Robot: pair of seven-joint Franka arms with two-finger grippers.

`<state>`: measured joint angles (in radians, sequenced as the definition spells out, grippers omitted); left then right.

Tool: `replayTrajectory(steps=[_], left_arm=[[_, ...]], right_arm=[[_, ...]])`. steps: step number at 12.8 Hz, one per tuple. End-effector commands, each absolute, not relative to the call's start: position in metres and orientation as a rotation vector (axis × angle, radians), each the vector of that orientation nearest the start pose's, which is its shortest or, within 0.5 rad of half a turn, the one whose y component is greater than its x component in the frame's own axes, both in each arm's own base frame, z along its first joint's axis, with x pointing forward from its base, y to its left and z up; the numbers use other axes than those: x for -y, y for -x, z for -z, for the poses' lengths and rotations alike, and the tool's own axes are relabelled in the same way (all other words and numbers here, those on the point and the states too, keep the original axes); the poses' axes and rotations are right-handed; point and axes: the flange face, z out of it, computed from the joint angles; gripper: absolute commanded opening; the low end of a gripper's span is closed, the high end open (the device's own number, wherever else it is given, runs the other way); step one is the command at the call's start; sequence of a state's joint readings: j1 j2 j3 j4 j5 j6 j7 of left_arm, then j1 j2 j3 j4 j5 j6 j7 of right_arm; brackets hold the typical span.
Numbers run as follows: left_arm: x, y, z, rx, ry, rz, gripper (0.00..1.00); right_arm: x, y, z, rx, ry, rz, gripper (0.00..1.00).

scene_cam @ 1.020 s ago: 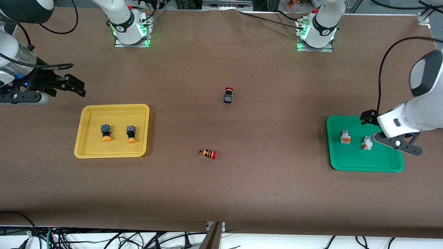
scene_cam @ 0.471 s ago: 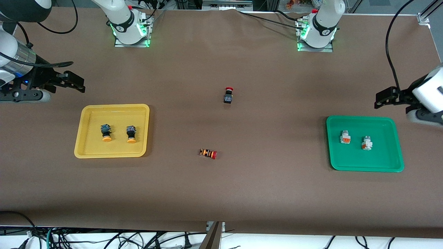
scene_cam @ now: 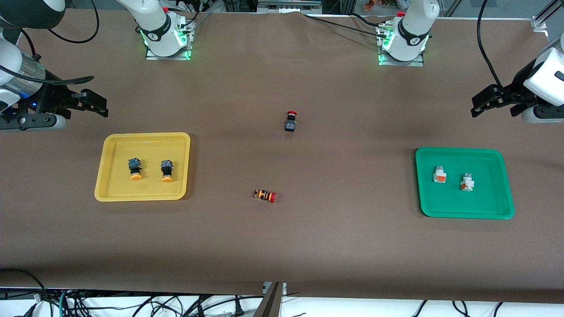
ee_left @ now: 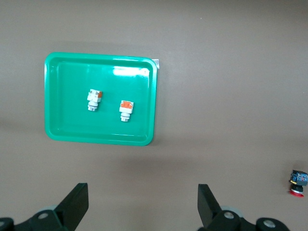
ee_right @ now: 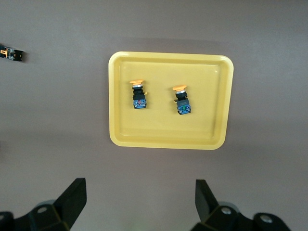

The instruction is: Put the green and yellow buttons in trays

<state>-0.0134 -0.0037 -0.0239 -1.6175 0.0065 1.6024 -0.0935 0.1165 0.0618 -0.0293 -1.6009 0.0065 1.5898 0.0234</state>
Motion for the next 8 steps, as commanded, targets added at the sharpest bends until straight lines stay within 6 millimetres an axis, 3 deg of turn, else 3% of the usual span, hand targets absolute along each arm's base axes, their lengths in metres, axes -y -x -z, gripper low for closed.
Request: replayTrajectory(steps=[1, 8], left_arm=[[0.0153, -0.5504, -0.6078, 0.102, 3.123, 0.006, 1.00], [0.0160, -0.5494, -0.6109, 0.100, 3.123, 0.007, 1.00]], right_arm=[[-0.0480, -0.5726, -0.5814, 0.125, 3.142, -0.128, 1.00], [-0.0486, -0.5802, -0.5890, 0.128, 3.144, -0.096, 1.00]])
